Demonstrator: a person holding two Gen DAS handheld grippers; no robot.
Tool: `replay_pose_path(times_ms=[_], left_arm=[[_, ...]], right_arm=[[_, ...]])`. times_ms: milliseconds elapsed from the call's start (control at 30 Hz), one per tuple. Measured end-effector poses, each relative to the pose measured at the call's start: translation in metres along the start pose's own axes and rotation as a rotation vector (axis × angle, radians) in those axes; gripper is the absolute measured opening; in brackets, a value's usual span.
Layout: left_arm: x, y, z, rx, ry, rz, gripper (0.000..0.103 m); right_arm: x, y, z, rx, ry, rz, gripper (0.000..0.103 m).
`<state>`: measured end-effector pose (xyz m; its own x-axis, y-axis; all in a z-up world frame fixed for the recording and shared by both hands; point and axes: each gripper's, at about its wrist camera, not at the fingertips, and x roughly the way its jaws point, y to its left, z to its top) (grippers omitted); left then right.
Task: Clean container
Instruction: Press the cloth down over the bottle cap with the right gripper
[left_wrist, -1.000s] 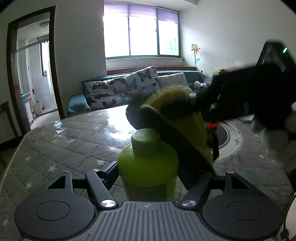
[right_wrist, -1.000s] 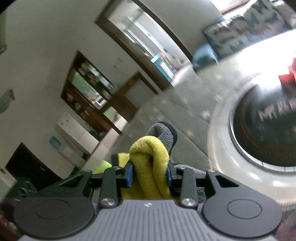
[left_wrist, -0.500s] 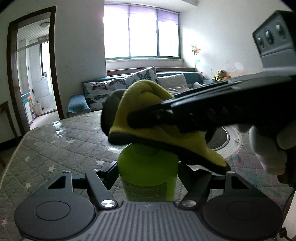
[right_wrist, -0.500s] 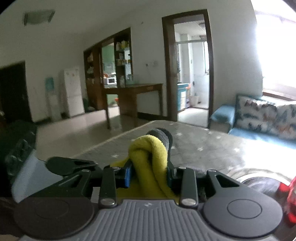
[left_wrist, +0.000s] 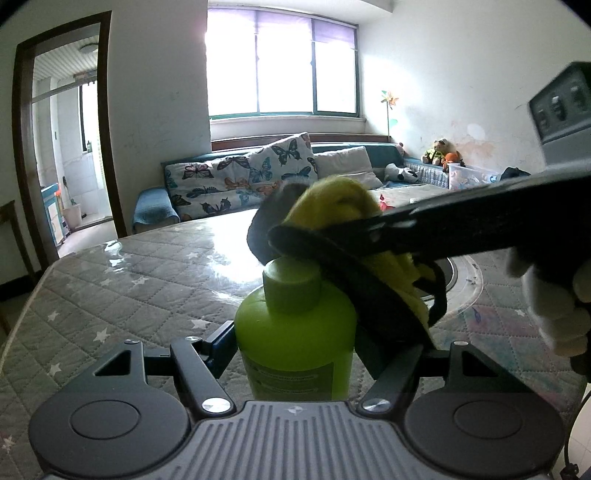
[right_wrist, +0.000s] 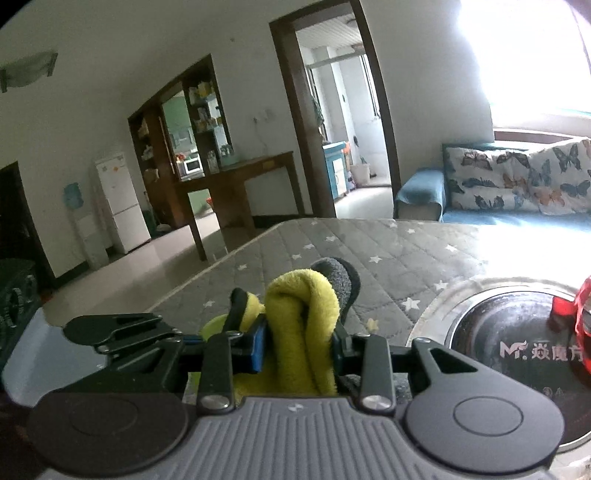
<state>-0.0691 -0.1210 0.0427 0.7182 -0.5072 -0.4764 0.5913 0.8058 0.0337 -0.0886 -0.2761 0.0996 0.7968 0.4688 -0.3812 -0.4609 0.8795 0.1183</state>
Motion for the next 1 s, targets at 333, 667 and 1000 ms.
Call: replay_pose_path(times_ms=[333, 667, 1000], left_arm=[[-0.002, -0.001, 0.000, -0.001, 0.001, -0.001, 0.072], [0.005, -0.002, 0.002, 0.003, 0.015, -0.003, 0.072], [0.017, -0.002, 0.006, 0.005, 0.040, -0.010, 0.072]], right_arm=[[-0.006, -0.001, -0.005, 0.040, -0.005, 0.006, 0.034], [0.022, -0.071, -0.024, 0.453, 0.091, 0.117, 0.033], [0.027, -0.089, -0.047, 0.530, 0.146, 0.130, 0.033]])
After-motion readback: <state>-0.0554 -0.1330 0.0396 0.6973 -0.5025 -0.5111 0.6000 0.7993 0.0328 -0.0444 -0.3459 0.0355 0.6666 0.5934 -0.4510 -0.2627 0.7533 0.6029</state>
